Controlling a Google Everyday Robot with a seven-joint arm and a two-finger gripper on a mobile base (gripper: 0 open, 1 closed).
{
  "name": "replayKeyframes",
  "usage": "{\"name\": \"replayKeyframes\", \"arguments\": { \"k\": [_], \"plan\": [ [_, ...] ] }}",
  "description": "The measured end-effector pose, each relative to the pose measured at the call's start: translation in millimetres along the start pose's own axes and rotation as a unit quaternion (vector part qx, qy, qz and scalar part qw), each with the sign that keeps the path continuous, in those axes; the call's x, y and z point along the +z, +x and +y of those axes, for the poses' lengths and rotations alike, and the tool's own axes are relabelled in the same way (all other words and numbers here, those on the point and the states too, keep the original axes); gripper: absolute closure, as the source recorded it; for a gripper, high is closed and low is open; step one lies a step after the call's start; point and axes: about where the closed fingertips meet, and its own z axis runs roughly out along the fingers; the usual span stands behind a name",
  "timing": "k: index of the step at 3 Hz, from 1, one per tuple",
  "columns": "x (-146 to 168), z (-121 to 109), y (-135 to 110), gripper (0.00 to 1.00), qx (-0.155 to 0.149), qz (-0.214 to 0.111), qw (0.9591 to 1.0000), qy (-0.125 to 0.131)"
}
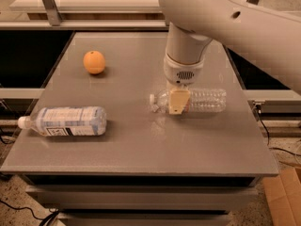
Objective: Place water bottle upright
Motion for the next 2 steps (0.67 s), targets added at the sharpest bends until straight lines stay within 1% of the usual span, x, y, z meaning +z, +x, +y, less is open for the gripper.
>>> {"name": "replayKeyframes", "arguments": {
  "k": [1, 2],
  "plan": [
    [-14.0, 0.7, 1.4, 0.88, 0.0, -0.01, 0.9999, 0.0],
    [-37.6, 1.1, 3.1, 1.0, 0.004, -0.04, 0.9991, -0.012]
  ]
}}
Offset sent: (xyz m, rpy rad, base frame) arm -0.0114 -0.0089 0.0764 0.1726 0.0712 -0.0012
